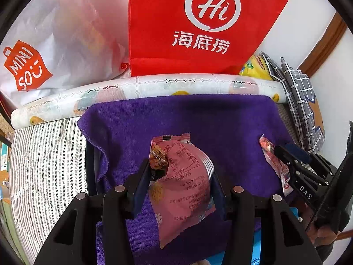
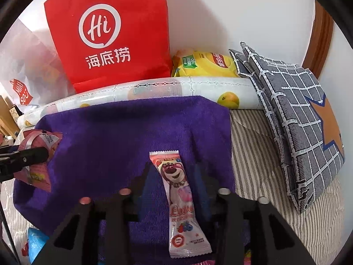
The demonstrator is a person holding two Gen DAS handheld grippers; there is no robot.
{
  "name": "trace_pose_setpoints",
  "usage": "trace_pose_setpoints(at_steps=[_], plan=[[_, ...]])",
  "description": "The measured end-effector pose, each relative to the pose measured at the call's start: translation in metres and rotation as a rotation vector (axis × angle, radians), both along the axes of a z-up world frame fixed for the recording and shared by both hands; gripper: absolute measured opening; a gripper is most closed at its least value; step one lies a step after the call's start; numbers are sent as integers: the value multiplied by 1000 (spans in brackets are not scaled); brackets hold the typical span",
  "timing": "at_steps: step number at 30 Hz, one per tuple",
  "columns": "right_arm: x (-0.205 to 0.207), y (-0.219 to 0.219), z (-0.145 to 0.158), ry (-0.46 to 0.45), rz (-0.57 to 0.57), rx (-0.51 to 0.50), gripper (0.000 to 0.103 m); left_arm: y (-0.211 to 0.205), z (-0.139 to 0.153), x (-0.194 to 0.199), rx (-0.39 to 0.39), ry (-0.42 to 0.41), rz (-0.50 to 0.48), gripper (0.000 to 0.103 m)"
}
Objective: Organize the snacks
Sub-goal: 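Open the left tool to drop the pink cake while the right tool releases the candy bar onto the towel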
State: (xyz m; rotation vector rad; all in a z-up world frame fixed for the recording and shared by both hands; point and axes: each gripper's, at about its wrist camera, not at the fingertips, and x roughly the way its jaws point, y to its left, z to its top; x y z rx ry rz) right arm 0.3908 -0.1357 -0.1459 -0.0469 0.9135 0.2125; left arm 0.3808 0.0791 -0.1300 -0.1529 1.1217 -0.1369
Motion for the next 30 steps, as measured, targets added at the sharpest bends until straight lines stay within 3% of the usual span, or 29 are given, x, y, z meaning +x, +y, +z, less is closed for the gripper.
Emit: trace_pose_setpoints(at_steps=[4, 11, 20, 26, 30], plan=[[-4, 2, 4, -29, 13, -2, 52, 1, 0, 0, -1, 3, 2, 51], [-8, 5, 9, -63, 26, 2, 54, 2, 2, -1, -3, -4, -2, 52], [-8, 3, 10, -70, 16, 7, 55, -1, 10, -3, -17, -20, -19, 68], [-11, 4, 14, -90, 18, -4, 57, -3, 18, -5, 0, -38, -19, 71], [-14, 7, 20, -109, 20, 2, 64, -8, 27, -10, 51, -75, -24, 74]])
